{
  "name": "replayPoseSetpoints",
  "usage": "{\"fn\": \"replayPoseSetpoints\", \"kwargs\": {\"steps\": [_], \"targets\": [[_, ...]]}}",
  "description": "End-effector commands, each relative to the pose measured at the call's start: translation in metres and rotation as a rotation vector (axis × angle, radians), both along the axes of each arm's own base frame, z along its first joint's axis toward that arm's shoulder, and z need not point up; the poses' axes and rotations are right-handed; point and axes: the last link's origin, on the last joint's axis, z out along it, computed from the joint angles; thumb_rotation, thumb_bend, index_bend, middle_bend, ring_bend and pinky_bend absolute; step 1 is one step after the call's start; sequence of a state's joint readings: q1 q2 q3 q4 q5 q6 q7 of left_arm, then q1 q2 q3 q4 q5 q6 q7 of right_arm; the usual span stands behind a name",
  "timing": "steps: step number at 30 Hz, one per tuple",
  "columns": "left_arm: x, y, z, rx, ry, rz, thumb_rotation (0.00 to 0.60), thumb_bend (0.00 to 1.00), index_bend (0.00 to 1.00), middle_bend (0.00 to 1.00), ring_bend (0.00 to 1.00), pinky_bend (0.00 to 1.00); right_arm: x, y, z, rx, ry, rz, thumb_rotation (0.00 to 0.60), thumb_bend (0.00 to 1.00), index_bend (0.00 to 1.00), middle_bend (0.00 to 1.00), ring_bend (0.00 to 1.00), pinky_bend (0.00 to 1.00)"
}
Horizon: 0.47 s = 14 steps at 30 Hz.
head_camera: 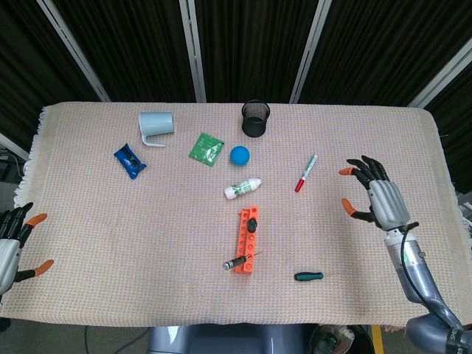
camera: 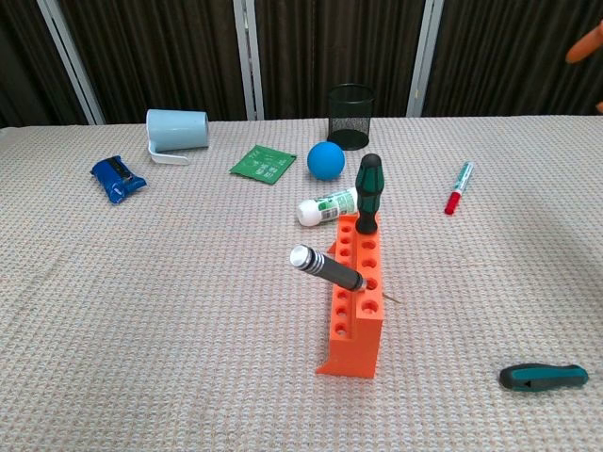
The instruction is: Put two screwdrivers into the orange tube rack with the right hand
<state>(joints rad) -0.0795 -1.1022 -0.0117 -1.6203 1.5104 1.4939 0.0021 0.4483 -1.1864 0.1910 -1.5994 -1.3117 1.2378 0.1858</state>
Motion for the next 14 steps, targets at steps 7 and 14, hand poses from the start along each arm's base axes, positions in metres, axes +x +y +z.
{"fn": "replayPoseSetpoints", "kwargs": {"steps": [7,14], "targets": [[-0.003,-0.011,-0.003,0.034,0.015,0.000,0.600,0.11,0.17,0.00,0.00,0.00,-0.051,0.060,0.009,-0.134,0.376,-0.089,0.600,0.29,0.09,0.00,0.00,0.00],[-0.004,-0.022,-0.008,0.043,0.041,0.008,0.600,0.11,0.17,0.00,0.00,0.00,-0.066,0.108,0.008,-0.130,0.397,-0.140,0.600,0.29,0.09,0.00,0.00,0.00]]}}
